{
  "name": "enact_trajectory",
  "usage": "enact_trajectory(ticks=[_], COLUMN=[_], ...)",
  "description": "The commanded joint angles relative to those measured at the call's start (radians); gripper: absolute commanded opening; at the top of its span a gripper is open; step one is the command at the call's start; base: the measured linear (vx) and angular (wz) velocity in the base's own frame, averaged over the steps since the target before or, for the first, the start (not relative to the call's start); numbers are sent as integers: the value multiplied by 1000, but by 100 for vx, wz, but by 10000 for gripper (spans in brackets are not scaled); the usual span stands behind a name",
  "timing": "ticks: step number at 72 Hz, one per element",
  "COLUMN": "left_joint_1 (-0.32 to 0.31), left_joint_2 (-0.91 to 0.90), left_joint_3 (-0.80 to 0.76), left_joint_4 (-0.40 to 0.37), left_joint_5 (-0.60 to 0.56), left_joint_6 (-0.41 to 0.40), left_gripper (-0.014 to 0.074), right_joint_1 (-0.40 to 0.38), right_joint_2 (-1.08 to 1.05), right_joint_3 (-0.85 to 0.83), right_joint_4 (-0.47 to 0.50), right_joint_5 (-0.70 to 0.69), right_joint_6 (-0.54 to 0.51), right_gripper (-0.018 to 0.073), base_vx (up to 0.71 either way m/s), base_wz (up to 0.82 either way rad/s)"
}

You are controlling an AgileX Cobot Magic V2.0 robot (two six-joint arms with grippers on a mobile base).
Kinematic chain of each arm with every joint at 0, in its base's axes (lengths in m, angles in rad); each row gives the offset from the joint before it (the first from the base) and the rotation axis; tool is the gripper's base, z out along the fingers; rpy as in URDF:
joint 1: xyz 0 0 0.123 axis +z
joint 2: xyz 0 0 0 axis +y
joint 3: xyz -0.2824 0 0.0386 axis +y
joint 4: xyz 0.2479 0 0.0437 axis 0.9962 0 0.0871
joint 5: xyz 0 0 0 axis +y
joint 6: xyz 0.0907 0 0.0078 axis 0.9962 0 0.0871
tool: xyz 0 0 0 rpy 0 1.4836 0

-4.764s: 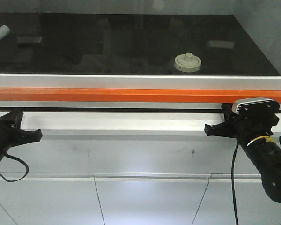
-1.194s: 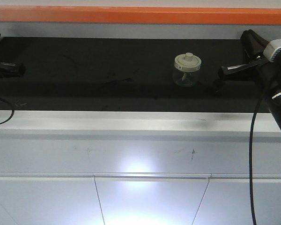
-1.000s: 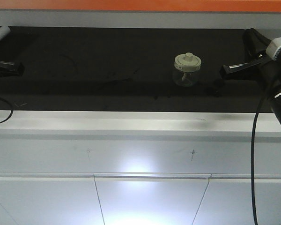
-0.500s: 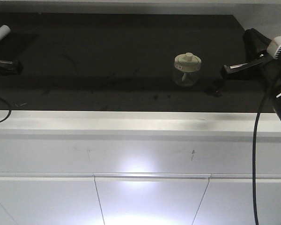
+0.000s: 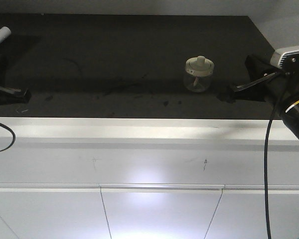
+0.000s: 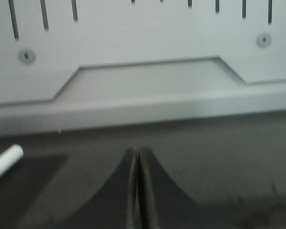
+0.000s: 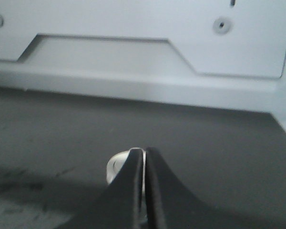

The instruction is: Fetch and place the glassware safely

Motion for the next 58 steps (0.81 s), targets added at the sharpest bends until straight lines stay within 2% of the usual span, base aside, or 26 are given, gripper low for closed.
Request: enact_trajectory(ticks=[1, 13, 42, 49, 58], left_joint_1=[0, 0, 0, 0, 0], left_joint_2=[-33, -33, -32, -32, -32], left_joint_3=[18, 86, 104, 104, 104], left_joint_4=[-2, -3, -3, -3, -3], left_joint_5=[-94, -144, -151, -151, -151], left_joint_6=[-28, -28, -27, -27, -27], left_gripper=[-7, -7, -7, -7, -7], right_joint_1=[-1, -1, -1, -1, -1], right_joint_2=[-25, 14, 27, 35, 69], right_joint_3=[-29, -29, -29, -29, -29], right_joint_4=[-82, -201, -208, -208, -208], right_joint_5=[-41, -32, -28, -28, -41], right_joint_6=[41, 120, 122, 122, 119], right_gripper=[-1, -1, 15, 76, 258], base_vx=[0, 0, 0, 0, 0], base_wz=[0, 0, 0, 0, 0])
